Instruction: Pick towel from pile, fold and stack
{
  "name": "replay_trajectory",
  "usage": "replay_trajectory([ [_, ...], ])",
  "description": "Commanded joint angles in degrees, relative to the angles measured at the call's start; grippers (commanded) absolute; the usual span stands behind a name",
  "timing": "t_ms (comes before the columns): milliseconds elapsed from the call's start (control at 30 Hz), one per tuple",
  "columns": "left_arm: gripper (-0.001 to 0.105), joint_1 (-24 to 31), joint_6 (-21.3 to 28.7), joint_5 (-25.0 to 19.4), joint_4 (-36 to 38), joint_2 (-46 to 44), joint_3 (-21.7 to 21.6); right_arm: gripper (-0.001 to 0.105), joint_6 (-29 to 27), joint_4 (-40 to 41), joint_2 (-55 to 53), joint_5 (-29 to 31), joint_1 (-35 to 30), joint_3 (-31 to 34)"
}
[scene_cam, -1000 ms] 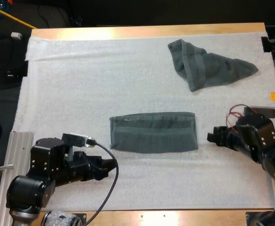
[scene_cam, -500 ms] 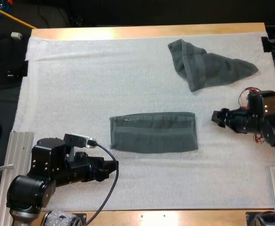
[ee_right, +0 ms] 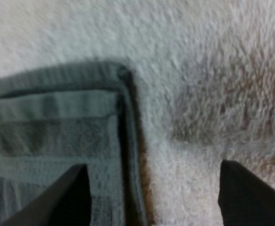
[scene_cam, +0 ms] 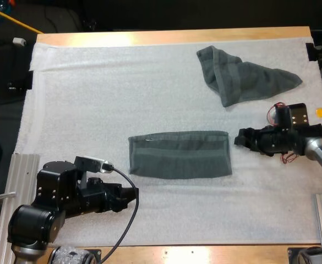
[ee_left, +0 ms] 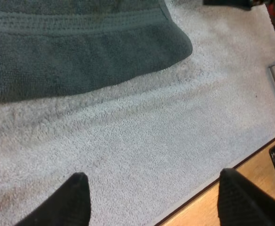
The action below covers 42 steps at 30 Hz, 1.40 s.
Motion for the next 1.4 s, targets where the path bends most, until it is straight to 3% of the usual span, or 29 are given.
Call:
replay_trajectory([
  [0, 0.056, -0.2, -0.5, 0.4, 0.2, -0.2, -0.3, 0.058, -0.6, -0.6, 0.7, -1.6, 0.5, -0.5],
  [467, 0.056, -0.2, -0.5, 0.4, 0.6, -0.2, -0.3, 0.058, 4.9, -6.2, 6.7, -2.3, 11.8, -0.5],
  [700, 0.056, -0.2, -0.4, 0.4, 2.2, -0.2, -0.3, 0.057, 9.7, -7.4, 6.7, -1.7, 13.4, -0.5],
  [800, 0.056, -0.2, 0.2, 0.4, 2.3, -0.2, -0.3, 0.044, 10.3, -6.8, 6.7, -1.1, 13.4, -0.5],
  [967, 0.056, -0.2, 1.1, 0.4, 2.3, -0.2, -0.3, 0.000, 9.6, -2.8, 5.0, 0.5, 13.4, -0.5],
  [1100, 0.056, -0.2, 1.2, 0.4, 2.3, -0.2, -0.3, 0.000, 6.4, 1.5, 2.3, 5.2, 13.4, -0.5],
  [1300, 0.056, -0.2, 1.2, 0.4, 2.3, -0.2, -0.3, 0.000, -0.8, 12.0, -3.4, 17.7, 13.4, -0.5],
  [1367, 0.056, -0.2, 1.2, 0.4, 2.3, -0.2, -0.3, 0.000, -5.0, 16.6, -6.0, 24.4, 13.4, -0.6],
])
